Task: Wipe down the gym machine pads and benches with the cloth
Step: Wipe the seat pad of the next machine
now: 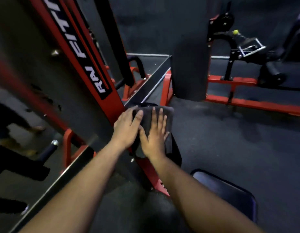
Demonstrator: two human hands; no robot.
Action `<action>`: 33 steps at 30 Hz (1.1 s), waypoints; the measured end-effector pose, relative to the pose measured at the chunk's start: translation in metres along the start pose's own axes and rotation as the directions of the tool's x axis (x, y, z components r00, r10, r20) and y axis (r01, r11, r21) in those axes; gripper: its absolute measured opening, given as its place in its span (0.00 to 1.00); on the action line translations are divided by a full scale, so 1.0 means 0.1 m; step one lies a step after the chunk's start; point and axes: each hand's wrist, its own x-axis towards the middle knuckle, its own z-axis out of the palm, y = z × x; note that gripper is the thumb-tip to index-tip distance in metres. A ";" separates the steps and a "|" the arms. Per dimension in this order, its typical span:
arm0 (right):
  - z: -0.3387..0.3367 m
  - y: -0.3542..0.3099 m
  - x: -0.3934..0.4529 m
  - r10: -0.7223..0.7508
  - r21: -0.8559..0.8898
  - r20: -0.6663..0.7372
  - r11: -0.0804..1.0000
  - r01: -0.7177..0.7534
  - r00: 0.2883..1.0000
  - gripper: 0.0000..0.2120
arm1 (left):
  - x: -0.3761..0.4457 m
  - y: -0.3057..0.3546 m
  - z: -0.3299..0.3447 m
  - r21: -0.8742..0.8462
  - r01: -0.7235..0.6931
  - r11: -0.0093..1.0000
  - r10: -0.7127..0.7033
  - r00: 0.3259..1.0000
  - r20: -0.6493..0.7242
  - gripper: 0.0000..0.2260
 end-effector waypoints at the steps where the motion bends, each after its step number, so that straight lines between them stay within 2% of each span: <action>1: 0.02 0.01 0.07 0.025 0.025 -0.032 0.999 -0.024 0.999 0.41 | 0.02 -0.06 -0.01 0.018 -0.017 1.000 0.016 0.999 0.044 0.41; 6: -0.19 -0.01 0.60 0.201 0.265 -0.032 0.946 -0.186 0.979 0.36 | 0.17 0.02 -0.02 0.009 -0.062 0.998 0.058 0.967 0.246 0.44; 8: -0.12 -0.07 0.59 0.177 0.245 -0.043 0.956 -0.161 0.983 0.31 | 0.21 0.08 0.01 -0.029 -0.096 0.995 0.100 0.951 0.293 0.42; 10: -0.01 -0.03 0.46 0.099 0.178 -0.045 0.980 -0.090 0.994 0.28 | 0.23 0.08 0.05 -0.105 -0.120 0.987 0.144 0.951 0.274 0.41; 12: 0.10 0.30 0.36 0.041 0.146 -0.075 0.989 -0.030 0.996 0.28 | 0.22 0.01 0.12 0.031 -0.210 0.977 0.193 0.940 0.281 0.41; 14: 0.13 0.76 0.37 0.176 0.172 -0.121 0.973 -0.154 0.977 0.34 | 0.23 -0.05 0.17 0.267 -0.348 0.899 0.253 0.909 0.331 0.45; 16: 0.12 1.04 0.35 0.345 0.205 -0.115 0.926 -0.318 0.931 0.38 | 0.28 -0.02 0.18 0.382 -0.421 0.823 0.299 0.892 0.339 0.45; 17: 0.11 1.03 0.33 0.384 0.214 -0.100 0.909 -0.357 0.918 0.39 | 0.29 -0.01 0.18 0.411 -0.446 0.795 0.327 0.886 0.329 0.44; 19: 0.09 0.83 0.39 0.338 0.242 -0.072 0.919 -0.313 0.938 0.38 | 0.32 -0.01 0.18 0.448 -0.493 0.745 0.380 0.867 0.323 0.42; 22: 0.07 0.52 0.59 0.185 0.268 -0.108 0.952 -0.151 0.977 0.34 | 0.36 -0.03 0.16 0.467 -0.579 0.669 0.450 0.815 0.365 0.42; 25: 0.18 0.91 0.51 0.079 0.181 -0.130 0.982 -0.054 0.988 0.33 | 0.44 0.02 0.08 0.483 -0.671 0.562 0.461 0.739 0.491 0.42; 27: 0.24 1.36 0.33 0.201 0.182 -0.121 0.967 -0.178 0.972 0.35 | 0.49 0.08 0.06 0.477 -0.727 0.494 0.464 0.684 0.563 0.41; 29: 0.23 1.58 0.19 0.397 0.256 -0.102 0.897 -0.361 0.912 0.45 | 0.53 0.11 0.06 0.455 -0.770 0.448 0.484 0.636 0.601 0.40; 30: 0.23 1.60 0.19 0.440 0.271 -0.089 0.874 -0.403 0.894 0.48 | 0.53 0.10 0.07 0.447 -0.782 0.434 0.500 0.622 0.602 0.40; 31: 0.21 1.51 0.21 0.432 0.270 -0.101 0.879 -0.393 0.896 0.46 | 0.54 0.09 0.10 0.436 -0.793 0.426 0.518 0.609 0.601 0.39; 33: 0.16 1.20 0.32 0.323 0.243 -0.159 0.929 -0.280 0.933 0.35 | 0.55 0.06 0.12 0.418 -0.807 0.417 0.557 0.591 0.584 0.40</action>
